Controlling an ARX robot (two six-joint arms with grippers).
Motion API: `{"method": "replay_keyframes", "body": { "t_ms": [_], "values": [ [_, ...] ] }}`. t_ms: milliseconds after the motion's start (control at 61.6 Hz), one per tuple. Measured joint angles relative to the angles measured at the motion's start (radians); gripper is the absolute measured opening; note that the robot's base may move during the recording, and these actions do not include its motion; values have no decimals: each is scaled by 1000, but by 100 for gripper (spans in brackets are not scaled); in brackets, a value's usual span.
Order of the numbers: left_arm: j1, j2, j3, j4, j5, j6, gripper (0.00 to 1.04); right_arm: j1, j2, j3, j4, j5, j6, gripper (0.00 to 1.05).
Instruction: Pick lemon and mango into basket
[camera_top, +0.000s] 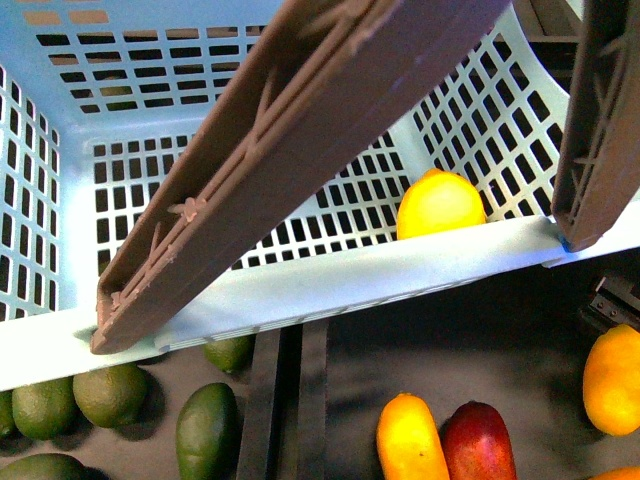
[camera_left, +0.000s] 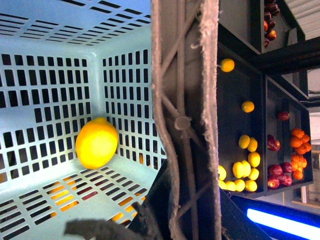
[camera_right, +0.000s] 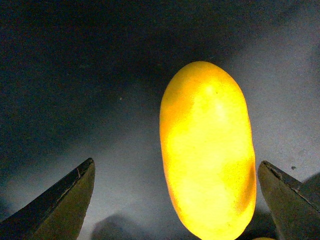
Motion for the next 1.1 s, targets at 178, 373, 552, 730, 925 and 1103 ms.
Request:
{"method": "replay_keyframes", "body": {
  "t_ms": [178, 373, 552, 730, 925, 1103],
  "values": [
    [0, 0, 0, 0, -2, 0, 6, -5, 38, 41, -7, 4, 0, 96],
    [0, 0, 0, 0, -7, 1, 6, -3, 83, 84, -24, 19, 0, 96],
    [0, 0, 0, 0, -5, 1, 6, -1, 125, 98, -37, 51, -8, 87],
    [0, 0, 0, 0, -3, 1, 6, -3, 101, 80, -21, 24, -15, 61],
    [0, 0, 0, 0, -5, 1, 6, -53, -163, -37, 31, -55, -158, 52],
    [0, 0, 0, 0, -6, 2, 6, -129, -415, -112, 0, -189, -278, 52]
  ]
}}
